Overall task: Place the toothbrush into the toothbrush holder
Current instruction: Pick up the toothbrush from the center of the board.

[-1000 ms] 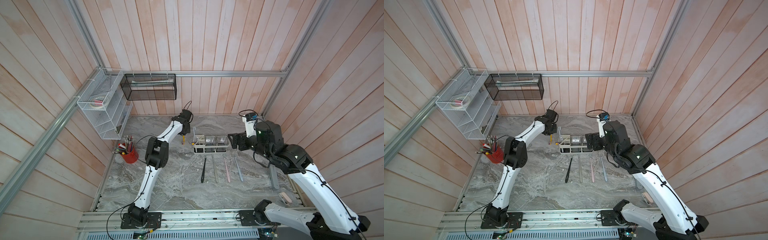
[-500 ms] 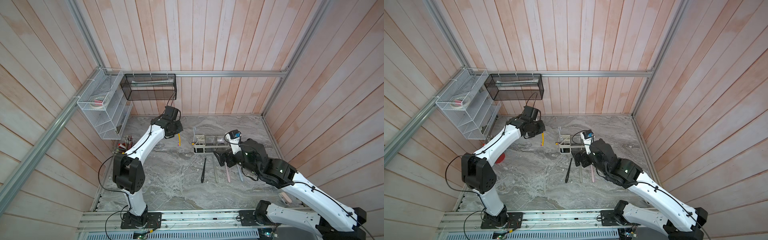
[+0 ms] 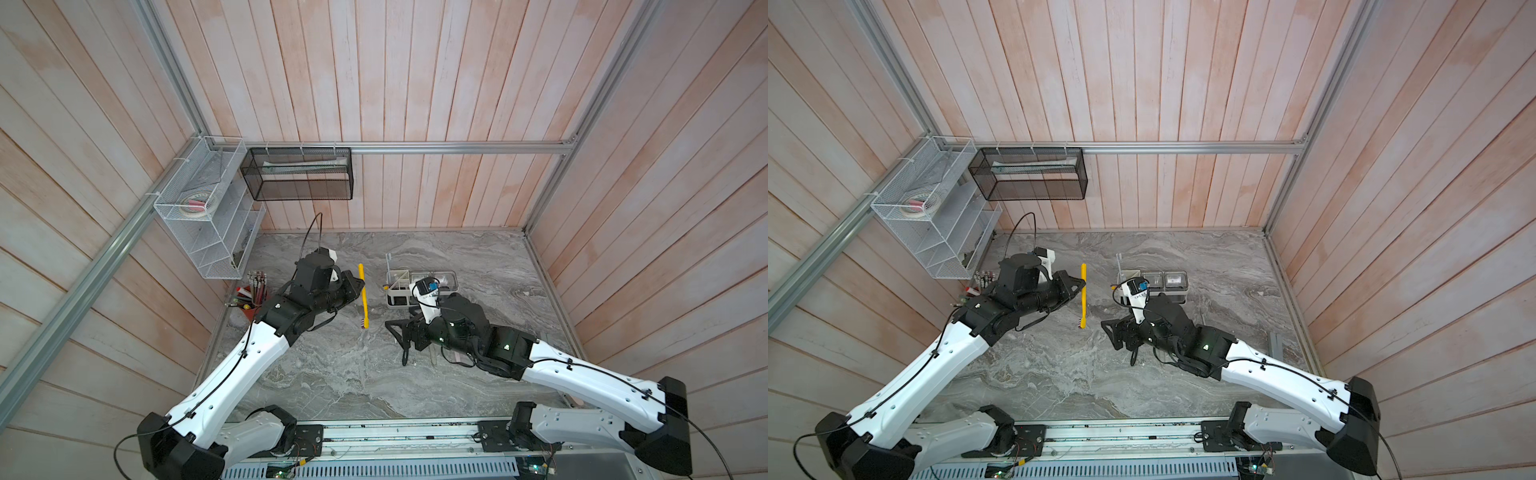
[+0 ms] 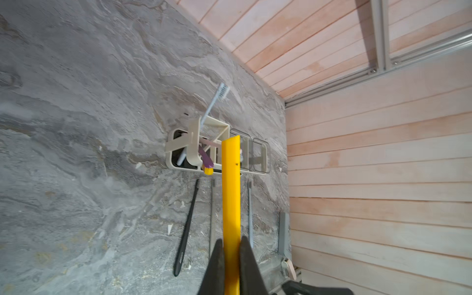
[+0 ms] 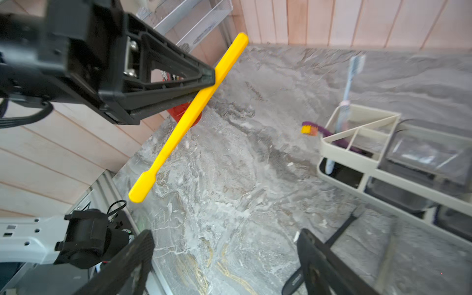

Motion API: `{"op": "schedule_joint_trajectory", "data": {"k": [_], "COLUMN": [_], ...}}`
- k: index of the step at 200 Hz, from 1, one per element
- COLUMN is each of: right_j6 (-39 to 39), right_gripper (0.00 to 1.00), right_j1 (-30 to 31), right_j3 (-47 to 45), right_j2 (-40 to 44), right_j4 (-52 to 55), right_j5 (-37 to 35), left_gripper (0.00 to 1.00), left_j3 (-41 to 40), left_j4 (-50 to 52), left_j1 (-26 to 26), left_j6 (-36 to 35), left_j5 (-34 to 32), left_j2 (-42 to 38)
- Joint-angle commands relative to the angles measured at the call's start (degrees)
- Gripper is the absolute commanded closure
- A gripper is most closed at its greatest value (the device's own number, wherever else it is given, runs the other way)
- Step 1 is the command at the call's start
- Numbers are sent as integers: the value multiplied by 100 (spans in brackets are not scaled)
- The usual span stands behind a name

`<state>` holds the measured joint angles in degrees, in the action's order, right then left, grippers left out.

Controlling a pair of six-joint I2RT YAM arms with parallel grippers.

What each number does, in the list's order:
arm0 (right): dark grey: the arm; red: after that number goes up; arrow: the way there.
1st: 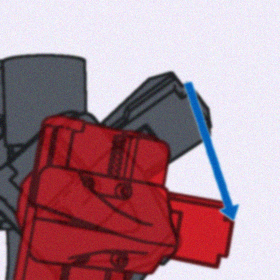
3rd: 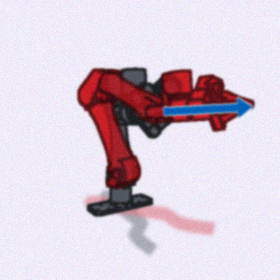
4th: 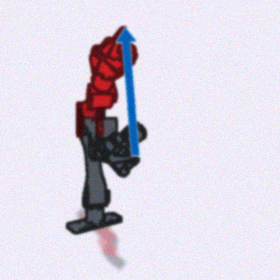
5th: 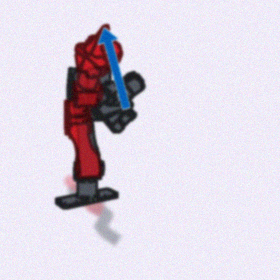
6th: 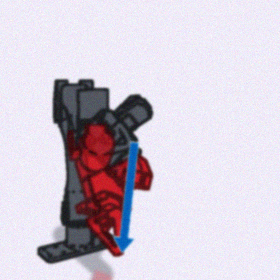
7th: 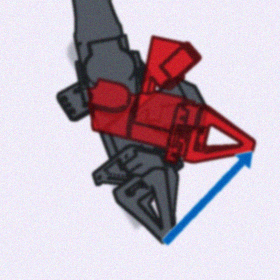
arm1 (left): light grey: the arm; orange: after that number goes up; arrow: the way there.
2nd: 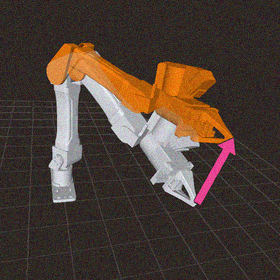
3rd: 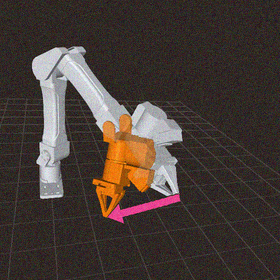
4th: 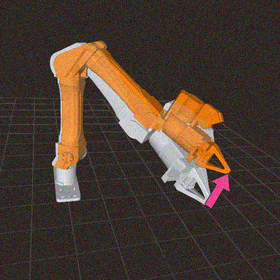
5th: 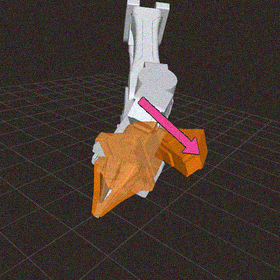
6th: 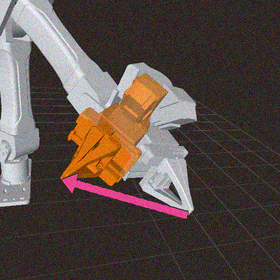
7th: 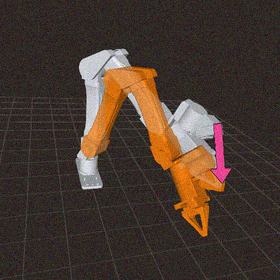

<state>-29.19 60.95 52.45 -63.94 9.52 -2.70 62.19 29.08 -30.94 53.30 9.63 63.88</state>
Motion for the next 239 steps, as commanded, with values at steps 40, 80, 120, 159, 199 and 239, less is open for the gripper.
{"op": "schedule_joint_trajectory", "data": {"k": [40, 80, 120, 159, 199, 239], "right_j6": [-667, -172, 492, 323, 579, 1647], "right_gripper": [15, 14, 8, 10, 15, 8], "right_j1": [30, 43, 335, 409, 577, 1587], "right_j3": [-53, -255, -352, -115, 76, -322], "right_j2": [-63, 423, 483, 216, 110, 126], "right_j4": [-967, -577, 14, 235, 548, 300], "right_j5": [762, -23, -1041, -1143, -1426, -3290], "left_gripper": [100, 100, 100, 100, 100, 100], "left_j3": [-750, -684, -42, 460, 321, 208], "left_j4": [-933, -436, 471, 1038, 835, 739], "left_j1": [-478, -489, -491, -657, -725, -606], "left_j6": [245, 742, 1053, 955, 1238, 1792], "left_j5": [-775, -874, -689, -1233, -973, -280], "left_j2": [-532, -383, 310, 579, 608, 795]}}
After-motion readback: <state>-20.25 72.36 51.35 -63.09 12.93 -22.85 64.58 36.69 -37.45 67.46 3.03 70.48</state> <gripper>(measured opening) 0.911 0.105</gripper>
